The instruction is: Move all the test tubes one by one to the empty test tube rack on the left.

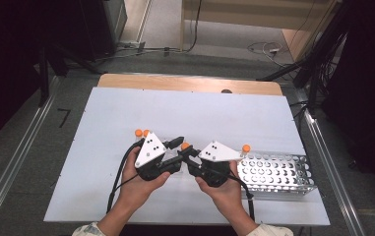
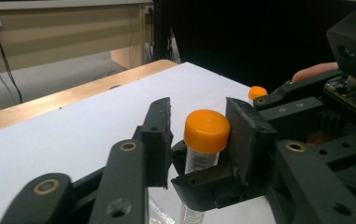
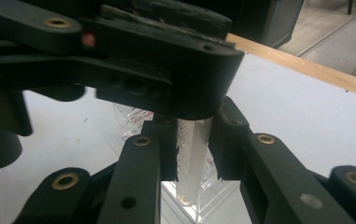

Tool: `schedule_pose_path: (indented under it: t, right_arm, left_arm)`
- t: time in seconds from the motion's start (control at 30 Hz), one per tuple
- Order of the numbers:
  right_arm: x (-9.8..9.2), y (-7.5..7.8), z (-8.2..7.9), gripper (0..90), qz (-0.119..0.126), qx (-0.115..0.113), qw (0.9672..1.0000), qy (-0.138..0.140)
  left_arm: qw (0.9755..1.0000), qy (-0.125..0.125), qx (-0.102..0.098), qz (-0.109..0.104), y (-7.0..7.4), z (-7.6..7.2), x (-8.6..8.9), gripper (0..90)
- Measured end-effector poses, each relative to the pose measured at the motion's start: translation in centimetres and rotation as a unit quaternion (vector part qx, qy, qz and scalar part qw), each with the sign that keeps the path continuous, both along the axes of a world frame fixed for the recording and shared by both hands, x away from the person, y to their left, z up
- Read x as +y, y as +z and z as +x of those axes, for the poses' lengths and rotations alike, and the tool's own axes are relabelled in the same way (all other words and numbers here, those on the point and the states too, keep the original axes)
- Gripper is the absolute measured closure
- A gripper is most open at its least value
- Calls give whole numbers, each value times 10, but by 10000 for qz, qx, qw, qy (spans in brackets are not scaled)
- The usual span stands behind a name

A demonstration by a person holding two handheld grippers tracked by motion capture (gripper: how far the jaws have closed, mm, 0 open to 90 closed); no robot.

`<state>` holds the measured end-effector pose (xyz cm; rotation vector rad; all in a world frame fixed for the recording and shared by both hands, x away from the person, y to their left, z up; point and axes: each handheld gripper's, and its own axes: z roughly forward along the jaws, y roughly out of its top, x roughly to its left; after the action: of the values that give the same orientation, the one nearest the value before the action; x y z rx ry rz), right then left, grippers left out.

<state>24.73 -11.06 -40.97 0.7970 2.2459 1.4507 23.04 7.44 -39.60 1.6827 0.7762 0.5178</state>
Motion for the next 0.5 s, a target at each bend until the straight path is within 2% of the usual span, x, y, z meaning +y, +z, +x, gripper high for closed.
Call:
schedule_pose_path:
  t: [0.13,0.37,0.43,0.5]
  right_arm:
    - [0,0,1,718,-26,0,10000,5]
    - [0,-1,0,708,-16,24,10000,20]
    - [0,-1,0,598,27,68,10000,45]
    - [1,-1,1,418,61,139,9999,29]
  left_arm:
    - [10000,-44,-2,38,-1,0,-1,698]
    - [9999,-104,20,12,0,0,1,710]
    - [9999,-110,30,-8,0,1,2,710]
    - [9999,-90,28,-47,1,2,3,710]
